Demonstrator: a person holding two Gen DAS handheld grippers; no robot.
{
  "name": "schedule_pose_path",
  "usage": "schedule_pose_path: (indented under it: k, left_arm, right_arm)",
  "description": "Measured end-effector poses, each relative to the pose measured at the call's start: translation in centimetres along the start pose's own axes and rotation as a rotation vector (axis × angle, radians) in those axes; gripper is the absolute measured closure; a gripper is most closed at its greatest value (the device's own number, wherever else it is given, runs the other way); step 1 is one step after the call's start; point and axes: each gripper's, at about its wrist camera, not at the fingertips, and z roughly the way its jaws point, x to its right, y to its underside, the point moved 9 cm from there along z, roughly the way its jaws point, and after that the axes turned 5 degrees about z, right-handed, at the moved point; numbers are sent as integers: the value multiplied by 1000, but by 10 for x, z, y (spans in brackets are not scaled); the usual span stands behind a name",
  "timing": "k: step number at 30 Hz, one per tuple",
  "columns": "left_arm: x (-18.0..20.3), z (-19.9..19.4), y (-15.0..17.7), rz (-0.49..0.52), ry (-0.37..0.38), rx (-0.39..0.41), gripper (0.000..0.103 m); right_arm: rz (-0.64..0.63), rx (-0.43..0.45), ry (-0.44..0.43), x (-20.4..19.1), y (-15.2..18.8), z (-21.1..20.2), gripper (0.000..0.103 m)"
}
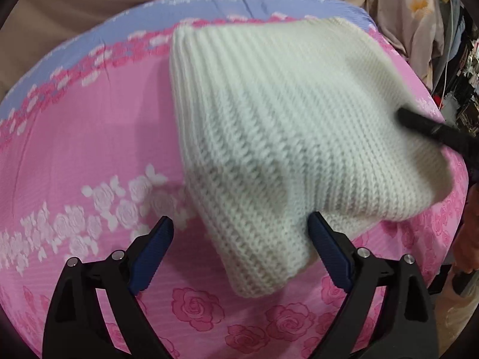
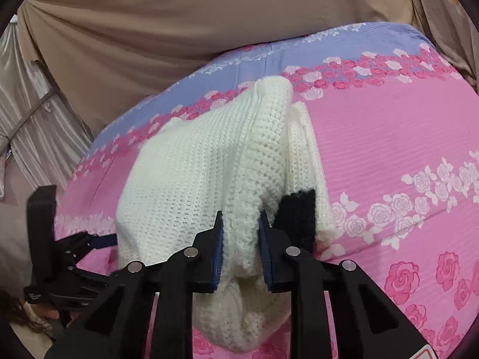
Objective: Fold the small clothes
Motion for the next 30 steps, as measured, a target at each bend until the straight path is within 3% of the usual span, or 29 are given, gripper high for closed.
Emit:
schedule_pose_path:
  k: [2,3,5,7,8,10,13,17,19,20,22,25,26,28,29,30]
  left_arm:
    - [-2,0,1,-12,15,4,14]
    - [-3,1,1,-10,15,9,14]
    - [-1,3,2,-1,11,9,13]
    - [2,5,2,14,2,16,13]
    - [2,5,2,20,-4,16,13]
    - [3,3,2,27,-11,19,13]
    - [9,-11,-1,31,15,36,16]
    - [15,-49,-20,30,56,143,16]
    - [15,-64,-35,20,59,195,15]
    - [14,-68,-41,13,50,213,15]
    - [7,-70,-53,-16,32,226,15]
    - [-4,-68,-62,-61,31,229,15]
    - [-6,-67,-63,-69,23,227,15]
    - [-10,-61,-63,-76,13,211,15]
    - [-11,-58,-62,-77,11,201,15]
    - [-11,-56,-62,-76,11,194,15]
  right_arm:
    - [23,100,-129,-11,-17,-32,87]
    - [31,132,-139,-8,-24,-43,87]
    - [41,117,-76,11,-24,-36,87]
    - [65,12,80,49,-6,1,88]
    - [97,-20,76,62,3,17,86]
    - [131,5,20,61,1,10,85]
    - [110,17,46,51,-8,-4,80]
    - [15,117,167,33,-32,-35,74]
    - [-24,158,154,18,-43,-48,73]
    - [-47,154,105,5,-45,-52,73]
    - [-95,112,18,-20,-38,-48,75]
    - [-177,-36,-95,-52,2,-24,75]
    - [-205,-110,-98,-57,23,-6,75]
    - [-246,-225,13,-46,57,32,84]
    - [-245,-238,54,-39,64,43,84]
    - [-230,-222,40,-42,61,38,84]
